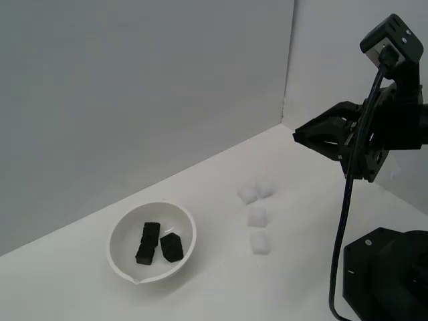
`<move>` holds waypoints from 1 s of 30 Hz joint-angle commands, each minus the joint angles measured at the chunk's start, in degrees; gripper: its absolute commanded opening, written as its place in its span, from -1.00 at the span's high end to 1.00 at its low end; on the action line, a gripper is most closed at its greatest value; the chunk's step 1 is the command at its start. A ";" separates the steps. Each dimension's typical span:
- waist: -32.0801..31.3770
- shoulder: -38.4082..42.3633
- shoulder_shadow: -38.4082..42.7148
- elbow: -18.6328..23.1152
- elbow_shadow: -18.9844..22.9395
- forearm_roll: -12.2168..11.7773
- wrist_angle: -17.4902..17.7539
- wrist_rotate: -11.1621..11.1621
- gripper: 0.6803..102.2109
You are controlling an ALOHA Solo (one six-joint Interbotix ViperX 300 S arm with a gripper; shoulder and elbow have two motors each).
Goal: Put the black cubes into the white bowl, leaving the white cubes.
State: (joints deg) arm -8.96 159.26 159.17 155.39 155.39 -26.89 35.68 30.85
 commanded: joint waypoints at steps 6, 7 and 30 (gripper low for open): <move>0.00 8.61 8.88 2.81 2.64 1.32 -1.93 0.70 0.95; 0.00 9.76 10.11 2.81 2.81 1.32 -1.93 0.70 0.95; 4.66 30.50 30.76 5.45 5.45 1.67 -0.18 0.35 0.95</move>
State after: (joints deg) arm -4.04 189.05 189.23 160.58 160.66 -24.96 35.24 31.03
